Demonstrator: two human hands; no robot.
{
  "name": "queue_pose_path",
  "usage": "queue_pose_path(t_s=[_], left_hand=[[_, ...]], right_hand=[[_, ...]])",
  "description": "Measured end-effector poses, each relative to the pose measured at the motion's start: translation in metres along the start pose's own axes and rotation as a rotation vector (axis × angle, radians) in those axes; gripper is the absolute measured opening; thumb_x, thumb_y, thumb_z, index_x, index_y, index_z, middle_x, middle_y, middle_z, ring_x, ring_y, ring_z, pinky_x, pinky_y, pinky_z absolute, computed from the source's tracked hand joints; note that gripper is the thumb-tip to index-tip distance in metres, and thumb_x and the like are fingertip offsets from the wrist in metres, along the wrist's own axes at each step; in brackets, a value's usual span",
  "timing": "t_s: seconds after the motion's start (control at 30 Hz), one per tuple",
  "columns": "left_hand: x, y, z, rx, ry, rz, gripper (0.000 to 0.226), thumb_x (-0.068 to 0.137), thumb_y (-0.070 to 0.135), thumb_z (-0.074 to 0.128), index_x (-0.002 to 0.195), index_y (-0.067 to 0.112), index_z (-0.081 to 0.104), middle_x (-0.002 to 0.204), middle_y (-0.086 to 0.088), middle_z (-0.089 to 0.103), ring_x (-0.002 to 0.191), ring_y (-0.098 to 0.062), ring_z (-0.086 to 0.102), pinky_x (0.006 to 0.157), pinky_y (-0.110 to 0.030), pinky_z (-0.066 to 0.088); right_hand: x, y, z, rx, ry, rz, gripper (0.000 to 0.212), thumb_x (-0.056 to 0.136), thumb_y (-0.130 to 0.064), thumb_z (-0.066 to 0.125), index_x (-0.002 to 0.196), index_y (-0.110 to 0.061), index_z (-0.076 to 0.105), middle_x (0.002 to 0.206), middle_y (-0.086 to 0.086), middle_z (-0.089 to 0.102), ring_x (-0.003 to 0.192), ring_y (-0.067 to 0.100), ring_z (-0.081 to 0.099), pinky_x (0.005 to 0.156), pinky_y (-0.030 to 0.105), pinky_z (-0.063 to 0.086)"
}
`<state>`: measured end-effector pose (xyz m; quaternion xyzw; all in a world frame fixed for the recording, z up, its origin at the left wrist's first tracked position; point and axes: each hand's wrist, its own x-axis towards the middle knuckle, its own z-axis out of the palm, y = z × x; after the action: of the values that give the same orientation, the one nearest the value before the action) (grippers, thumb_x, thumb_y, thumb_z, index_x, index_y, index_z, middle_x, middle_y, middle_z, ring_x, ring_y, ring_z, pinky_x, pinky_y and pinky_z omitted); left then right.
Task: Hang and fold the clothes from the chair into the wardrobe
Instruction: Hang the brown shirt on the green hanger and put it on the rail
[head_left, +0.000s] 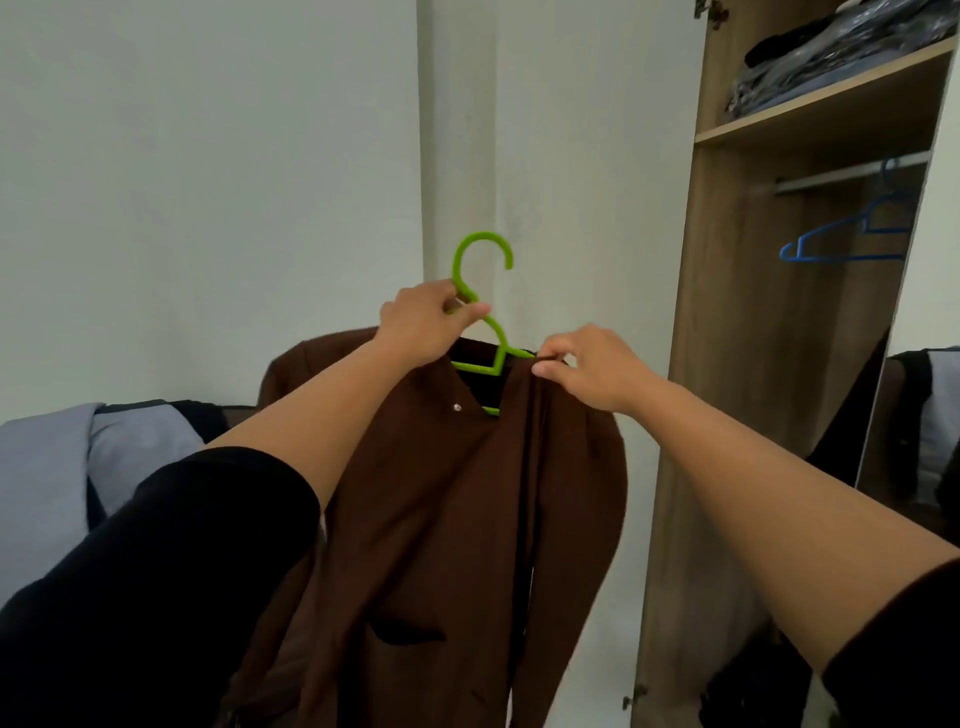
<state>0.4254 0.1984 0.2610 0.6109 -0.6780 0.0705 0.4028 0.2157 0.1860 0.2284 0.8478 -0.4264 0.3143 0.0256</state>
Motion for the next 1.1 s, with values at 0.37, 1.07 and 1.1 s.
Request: queue_pose_path(t_s=[0.37,1.07,1.1], left_hand=[[-0.015,0.000,-0.011,-0.445,-0.034,-0.068,0.026,0.089,0.038,0.060,0.100,0.014,0.066,0.088,0.004,0.068,0.089,-0.011,0.061,0.073,-0.019,0.045],[-0.030,-0.027,0.023,-0.265,-0.092,0.182,0.027,0.099,0.027,0.044,0.097,0.016,0.068,0.102,-0.004,0.068,0.100,-0.022,0.058,0.073,-0.020,0.030],[-0.026,-0.025,0.028,-0.302,-0.083,0.183,0.026,0.098,0.026,0.046,0.100,0.016,0.070,0.105,-0.003,0.069,0.101,-0.021,0.058,0.074,-0.018,0.031]], right_hand=[[-0.019,-0.028,-0.001,0.190,0.246,0.007,0.050,0.075,-0.029,0.076,0.119,-0.033,0.053,0.100,0.000,0.054,0.093,0.011,0.051,0.082,0.017,0.039],[-0.036,-0.009,-0.013,-0.124,0.282,0.310,0.016,0.091,-0.031,0.057,0.102,-0.022,0.065,0.097,0.003,0.066,0.094,0.026,0.058,0.085,0.042,0.047],[-0.035,-0.003,-0.015,-0.127,0.289,0.320,0.016,0.091,-0.033,0.057,0.100,-0.023,0.065,0.097,0.002,0.067,0.094,0.026,0.059,0.086,0.043,0.047]])
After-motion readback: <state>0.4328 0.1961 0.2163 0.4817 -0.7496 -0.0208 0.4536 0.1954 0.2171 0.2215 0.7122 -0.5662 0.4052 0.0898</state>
